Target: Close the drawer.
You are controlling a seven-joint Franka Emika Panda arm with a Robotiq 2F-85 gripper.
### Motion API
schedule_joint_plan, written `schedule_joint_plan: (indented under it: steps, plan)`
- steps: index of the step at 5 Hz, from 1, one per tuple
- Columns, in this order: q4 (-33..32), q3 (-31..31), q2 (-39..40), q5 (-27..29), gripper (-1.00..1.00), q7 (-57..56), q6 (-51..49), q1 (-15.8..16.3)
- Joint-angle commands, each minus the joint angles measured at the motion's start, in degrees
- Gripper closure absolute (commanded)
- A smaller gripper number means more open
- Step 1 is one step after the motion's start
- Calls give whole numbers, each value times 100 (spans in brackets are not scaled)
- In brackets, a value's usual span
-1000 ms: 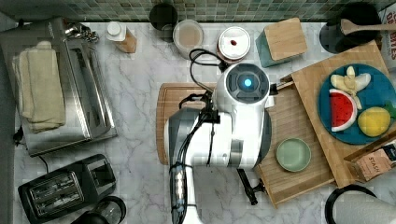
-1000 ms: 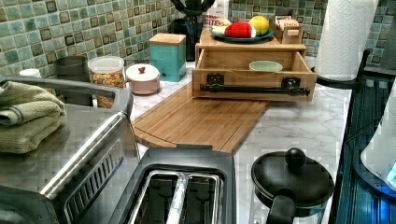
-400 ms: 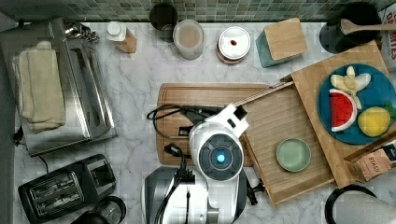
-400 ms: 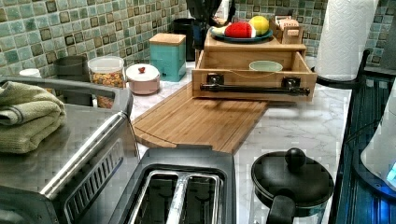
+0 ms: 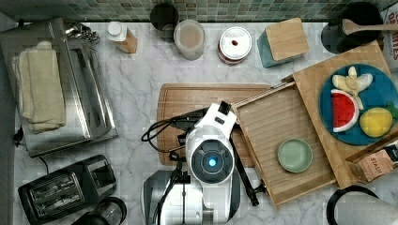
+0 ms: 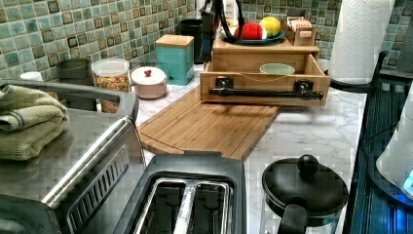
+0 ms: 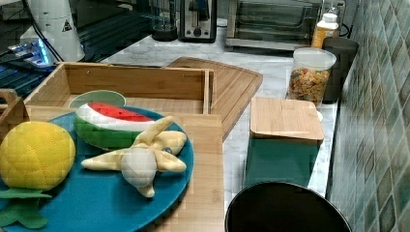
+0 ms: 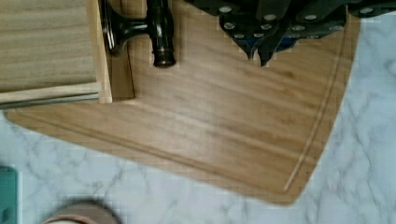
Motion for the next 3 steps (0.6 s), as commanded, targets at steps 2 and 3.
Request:
schedule_joint_plan:
  steps: [2, 3]
  plan:
    - [-1806, 121, 263, -925, 100, -51, 1332, 84]
    - [-1950, 57, 196, -1228, 100, -89, 1440, -17]
